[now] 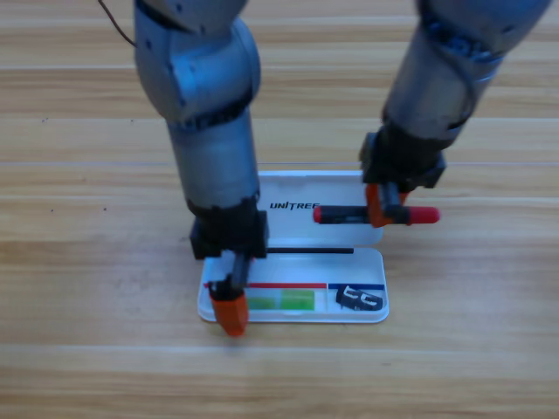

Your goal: Clean up eraser and pencils

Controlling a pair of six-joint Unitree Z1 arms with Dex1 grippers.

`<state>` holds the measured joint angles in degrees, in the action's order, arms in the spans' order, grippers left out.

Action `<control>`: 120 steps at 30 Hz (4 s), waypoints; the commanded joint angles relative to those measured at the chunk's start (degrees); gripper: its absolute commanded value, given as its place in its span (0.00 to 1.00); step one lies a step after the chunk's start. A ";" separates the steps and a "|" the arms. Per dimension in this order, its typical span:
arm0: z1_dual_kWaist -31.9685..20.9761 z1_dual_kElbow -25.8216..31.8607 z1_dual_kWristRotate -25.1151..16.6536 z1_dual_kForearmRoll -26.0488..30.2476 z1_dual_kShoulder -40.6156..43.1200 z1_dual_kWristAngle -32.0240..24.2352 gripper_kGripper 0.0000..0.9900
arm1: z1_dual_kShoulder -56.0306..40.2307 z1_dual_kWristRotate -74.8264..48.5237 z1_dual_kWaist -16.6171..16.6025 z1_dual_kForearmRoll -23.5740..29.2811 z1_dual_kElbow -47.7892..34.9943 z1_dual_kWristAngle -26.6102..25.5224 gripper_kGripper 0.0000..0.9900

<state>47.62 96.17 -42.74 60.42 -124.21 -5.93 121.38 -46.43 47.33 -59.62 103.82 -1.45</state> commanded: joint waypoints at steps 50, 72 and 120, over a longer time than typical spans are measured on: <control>-21.69 -14.08 -10.26 1.80 28.76 -3.38 1.00 | -24.18 7.85 4.70 1.35 -5.21 -18.15 0.95; -32.68 19.58 -17.29 0.13 -10.70 -29.66 0.00 | -40.88 18.66 2.86 22.36 -29.91 -31.59 0.96; -21.87 7.02 -23.00 8.83 -6.66 -40.82 0.00 | -35.16 19.45 2.95 22.36 -29.99 -33.97 0.96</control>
<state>23.23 105.47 -64.84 68.90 -130.33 -47.65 84.62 -27.13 51.41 -38.35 75.23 -35.01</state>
